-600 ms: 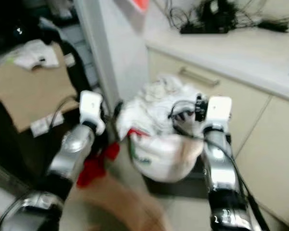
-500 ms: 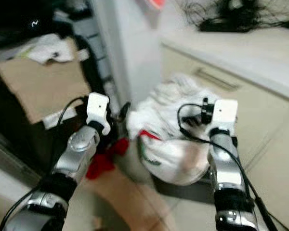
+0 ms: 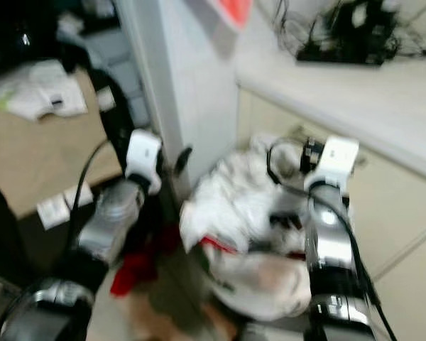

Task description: Clothes washing

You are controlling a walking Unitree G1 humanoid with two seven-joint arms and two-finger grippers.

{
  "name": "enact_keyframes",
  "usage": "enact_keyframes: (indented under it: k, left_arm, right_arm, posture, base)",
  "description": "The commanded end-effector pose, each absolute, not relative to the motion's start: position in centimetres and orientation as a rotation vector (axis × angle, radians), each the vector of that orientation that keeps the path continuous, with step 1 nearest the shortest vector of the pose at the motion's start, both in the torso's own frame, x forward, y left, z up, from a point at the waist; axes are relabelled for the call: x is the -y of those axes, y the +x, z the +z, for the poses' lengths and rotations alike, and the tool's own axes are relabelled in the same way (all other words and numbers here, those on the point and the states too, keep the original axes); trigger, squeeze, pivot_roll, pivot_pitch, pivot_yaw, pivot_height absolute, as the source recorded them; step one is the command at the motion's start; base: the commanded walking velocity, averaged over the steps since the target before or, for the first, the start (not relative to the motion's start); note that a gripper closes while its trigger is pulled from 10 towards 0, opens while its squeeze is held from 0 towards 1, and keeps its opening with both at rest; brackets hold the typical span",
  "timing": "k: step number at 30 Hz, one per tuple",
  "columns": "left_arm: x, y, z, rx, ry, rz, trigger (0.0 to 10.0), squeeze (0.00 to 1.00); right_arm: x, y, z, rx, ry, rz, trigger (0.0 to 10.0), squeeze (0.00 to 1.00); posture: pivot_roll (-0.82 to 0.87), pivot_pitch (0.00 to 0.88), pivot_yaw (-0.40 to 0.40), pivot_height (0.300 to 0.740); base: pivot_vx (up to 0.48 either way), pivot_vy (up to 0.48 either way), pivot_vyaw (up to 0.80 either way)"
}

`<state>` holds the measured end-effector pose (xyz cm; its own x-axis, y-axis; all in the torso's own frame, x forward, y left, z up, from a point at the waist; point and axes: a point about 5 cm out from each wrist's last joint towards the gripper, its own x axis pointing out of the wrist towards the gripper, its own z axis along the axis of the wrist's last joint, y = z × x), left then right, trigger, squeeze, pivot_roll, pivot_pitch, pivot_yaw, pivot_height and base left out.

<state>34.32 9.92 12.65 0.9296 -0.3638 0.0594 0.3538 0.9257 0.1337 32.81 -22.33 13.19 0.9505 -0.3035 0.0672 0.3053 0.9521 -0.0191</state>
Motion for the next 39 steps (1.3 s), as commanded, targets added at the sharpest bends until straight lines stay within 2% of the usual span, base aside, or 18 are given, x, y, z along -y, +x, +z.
enact_keyframes:
  k: [1,5,11,18,22,24,30,32,39]
  left_arm:
    - [-11.2,34.4,12.3,0.067,0.130,-0.326,10.0,0.00]
    - [-11.4,34.3,12.2,0.061,0.125,-0.323,10.0,0.00]
    - [-11.5,34.3,12.3,0.057,0.133,-0.334,10.0,0.00]
    - [-12.1,34.5,12.6,0.061,0.142,-0.326,10.0,0.00]
    - [-12.2,34.5,12.5,0.058,0.145,-0.325,10.0,0.00]
    - [-12.1,34.4,12.4,0.055,0.147,-0.329,10.0,0.00]
    - [-11.9,34.4,12.2,0.048,0.145,-0.337,10.0,0.00]
    - [-11.6,34.5,12.1,0.040,0.144,-0.351,10.0,0.00]
    - [-11.4,34.5,12.1,0.041,0.142,-0.362,10.0,0.00]
  right_arm:
    - [21.5,32.4,12.8,0.027,0.027,-0.287,10.0,0.00]
    - [21.8,31.8,10.8,-0.058,0.107,-0.320,10.0,0.00]
    - [24.0,31.8,10.2,-0.113,0.114,-0.458,10.0,0.00]
    - [24.3,30.6,9.6,-0.175,0.059,-0.506,10.0,0.00]
    - [23.3,30.6,11.1,-0.086,-0.047,-0.449,10.0,0.00]
    - [23.3,30.4,11.6,-0.075,-0.041,-0.456,10.0,0.00]
    - [23.8,29.8,12.8,-0.056,-0.063,-0.475,10.0,0.00]
    - [24.8,30.3,13.8,-0.036,-0.140,-0.492,10.0,0.00]
    - [26.0,29.5,12.5,-0.167,-0.197,-0.538,10.0,0.00]
  posture:
    - [-0.14,0.000,0.076,0.740]
    - [-0.14,0.000,0.076,0.740]
    - [-0.14,0.000,0.095,0.740]
    - [-0.14,0.000,0.096,0.740]
    - [-0.14,0.000,0.096,0.740]
    - [-0.14,0.000,0.095,0.740]
    - [-0.16,0.000,0.105,0.740]
    - [-0.16,0.000,0.106,0.740]
    - [-0.17,0.000,0.106,0.740]
  base:
    - [0.000,0.000,0.00]
    - [0.000,0.000,0.00]
    - [0.000,0.000,0.00]
    - [0.000,0.000,0.00]
    - [0.000,0.000,0.00]
    - [0.000,0.000,0.00]
    - [0.000,0.000,0.00]
    - [0.000,0.000,0.00]
    - [0.000,0.000,0.00]
